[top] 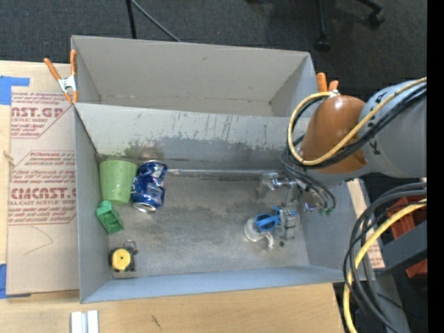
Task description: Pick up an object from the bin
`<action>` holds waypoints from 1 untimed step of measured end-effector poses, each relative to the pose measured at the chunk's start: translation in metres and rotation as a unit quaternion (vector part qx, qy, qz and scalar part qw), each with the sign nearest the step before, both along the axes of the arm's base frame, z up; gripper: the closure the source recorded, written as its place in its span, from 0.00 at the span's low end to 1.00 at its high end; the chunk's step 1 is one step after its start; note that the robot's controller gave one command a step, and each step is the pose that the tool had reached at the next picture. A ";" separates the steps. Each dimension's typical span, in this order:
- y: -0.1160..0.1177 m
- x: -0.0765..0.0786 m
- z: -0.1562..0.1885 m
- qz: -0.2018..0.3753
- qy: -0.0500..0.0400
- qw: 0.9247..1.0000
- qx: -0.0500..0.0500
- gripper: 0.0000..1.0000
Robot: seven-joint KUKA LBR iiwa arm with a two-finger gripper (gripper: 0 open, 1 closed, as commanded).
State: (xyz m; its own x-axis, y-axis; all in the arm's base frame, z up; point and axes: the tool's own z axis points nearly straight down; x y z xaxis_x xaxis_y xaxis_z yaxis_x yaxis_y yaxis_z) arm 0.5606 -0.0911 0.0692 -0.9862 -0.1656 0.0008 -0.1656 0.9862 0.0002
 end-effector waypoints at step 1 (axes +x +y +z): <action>0.000 0.000 0.000 0.000 0.000 1.000 0.000 1.00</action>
Offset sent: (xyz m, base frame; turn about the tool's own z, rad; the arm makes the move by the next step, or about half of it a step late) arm 0.0000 0.0000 0.0000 0.0000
